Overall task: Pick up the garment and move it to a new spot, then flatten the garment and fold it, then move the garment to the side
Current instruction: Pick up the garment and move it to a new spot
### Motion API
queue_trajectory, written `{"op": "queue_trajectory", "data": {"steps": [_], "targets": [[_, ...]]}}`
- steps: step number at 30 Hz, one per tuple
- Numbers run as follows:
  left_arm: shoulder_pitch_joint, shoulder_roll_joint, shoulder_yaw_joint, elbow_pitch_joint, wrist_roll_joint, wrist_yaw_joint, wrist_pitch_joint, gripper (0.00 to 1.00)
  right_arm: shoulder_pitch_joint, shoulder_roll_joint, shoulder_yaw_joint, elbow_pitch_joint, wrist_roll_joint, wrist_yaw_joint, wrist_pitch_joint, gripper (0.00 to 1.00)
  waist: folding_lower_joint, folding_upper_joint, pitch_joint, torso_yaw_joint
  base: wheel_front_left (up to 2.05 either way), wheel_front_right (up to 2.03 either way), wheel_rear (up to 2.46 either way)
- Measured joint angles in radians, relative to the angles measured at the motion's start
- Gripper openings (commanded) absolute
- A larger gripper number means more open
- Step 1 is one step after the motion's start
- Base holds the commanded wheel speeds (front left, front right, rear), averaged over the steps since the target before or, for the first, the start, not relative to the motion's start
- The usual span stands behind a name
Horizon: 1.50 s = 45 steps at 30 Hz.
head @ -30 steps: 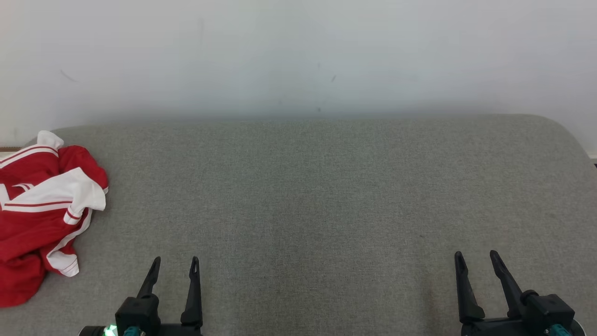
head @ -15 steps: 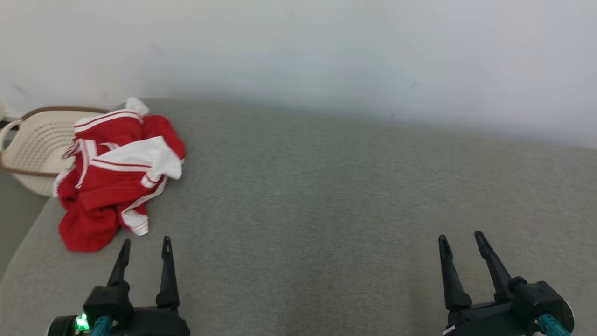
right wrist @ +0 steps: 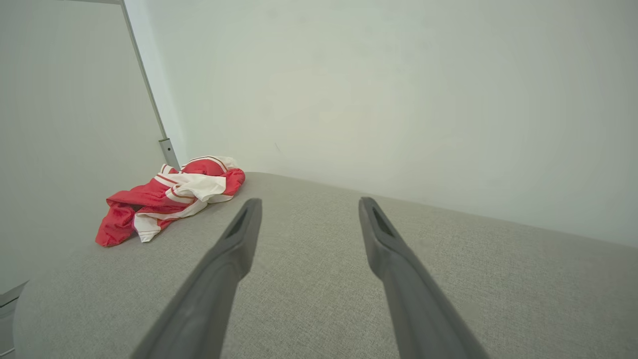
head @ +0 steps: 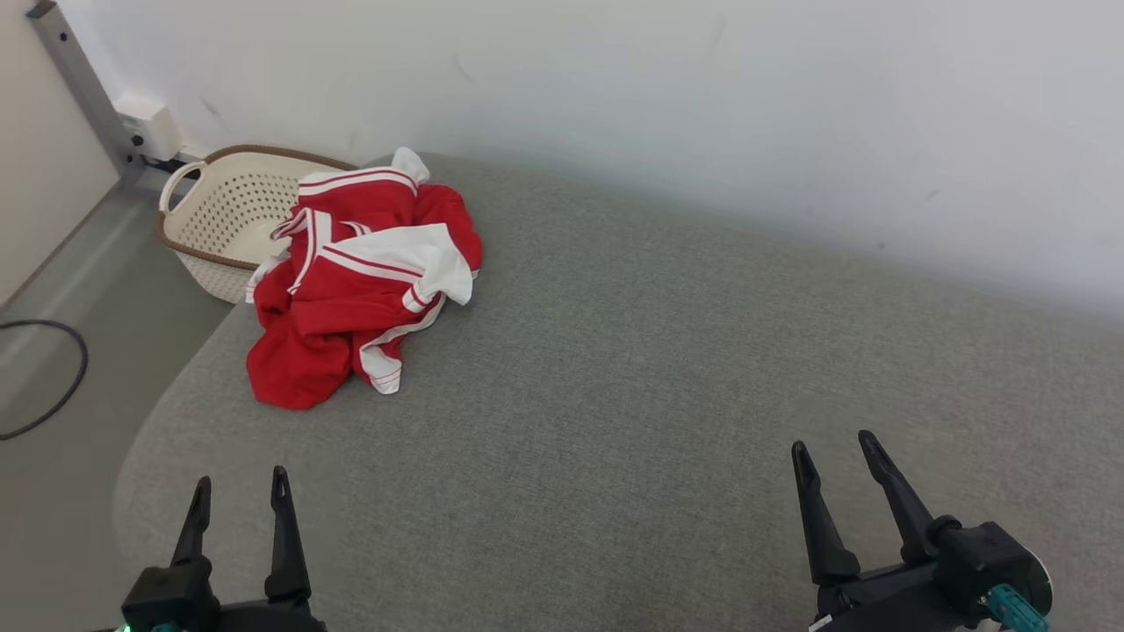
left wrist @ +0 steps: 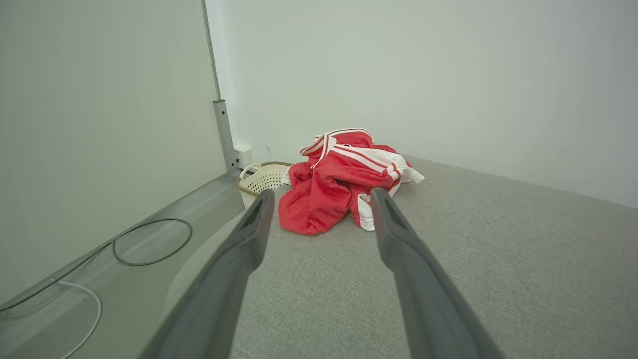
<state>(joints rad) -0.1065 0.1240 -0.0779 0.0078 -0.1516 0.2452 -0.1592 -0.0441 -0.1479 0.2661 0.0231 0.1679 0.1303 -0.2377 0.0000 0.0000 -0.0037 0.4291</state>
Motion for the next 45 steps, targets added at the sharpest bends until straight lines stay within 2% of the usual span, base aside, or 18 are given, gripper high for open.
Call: {"op": "queue_trajectory", "data": {"steps": [5, 21, 25, 30, 37, 41, 45], "targets": [[0.006, 0.003, 0.0, -0.002, -0.008, 0.003, 0.0, 1.0, 0.0, -0.003, 0.008, 0.006, 0.007, 0.0, 0.0, 1.0, 0.0, 0.0, 0.002, 0.046, 0.0, 0.0, 0.0], [0.0, 0.005, -0.006, -0.006, -0.037, 0.003, -0.005, 1.0, -0.002, -0.007, 0.009, 0.006, 0.016, 0.0, 0.0, 1.0, 0.0, 0.0, 0.013, 0.057, 0.0, 0.0, 0.0], [-0.08, 0.015, -0.008, -0.03, -0.048, -0.016, -0.001, 1.0, -0.007, -0.014, 0.003, -0.003, 0.016, 0.0, 0.005, 1.0, 0.0, 0.0, 0.028, 0.063, 0.0, 0.0, 0.0], [-0.291, 0.067, 0.0, -0.035, -0.06, -0.065, 0.063, 1.0, -0.029, -0.03, 0.01, -0.023, 0.016, 0.0, 0.018, 1.0, 0.0, 0.0, 0.062, 0.06, 0.0, 0.0, 0.0], [-0.597, 0.114, -0.021, 0.216, -0.137, -0.185, 0.245, 1.0, -0.063, -0.076, 0.02, -0.058, 0.018, 0.0, 0.044, 1.0, 0.0001, 0.0002, 0.122, 0.029, 0.0, 0.0, 0.0], [-0.727, 0.121, -0.021, 0.408, -0.189, -0.233, 0.333, 1.0, -0.096, -0.1, 0.029, -0.08, 0.025, 0.0, 0.055, 1.0, 0.0002, 0.0003, 0.166, -0.002, 0.0, 0.0, 0.0], [-0.822, 0.141, -0.002, 0.577, -0.232, -0.262, 0.399, 1.0, -0.125, -0.122, 0.047, -0.1, 0.029, 0.0, 0.07, 1.0, 0.0002, 0.0002, 0.215, -0.042, 0.0, 0.0, 0.0]]}}
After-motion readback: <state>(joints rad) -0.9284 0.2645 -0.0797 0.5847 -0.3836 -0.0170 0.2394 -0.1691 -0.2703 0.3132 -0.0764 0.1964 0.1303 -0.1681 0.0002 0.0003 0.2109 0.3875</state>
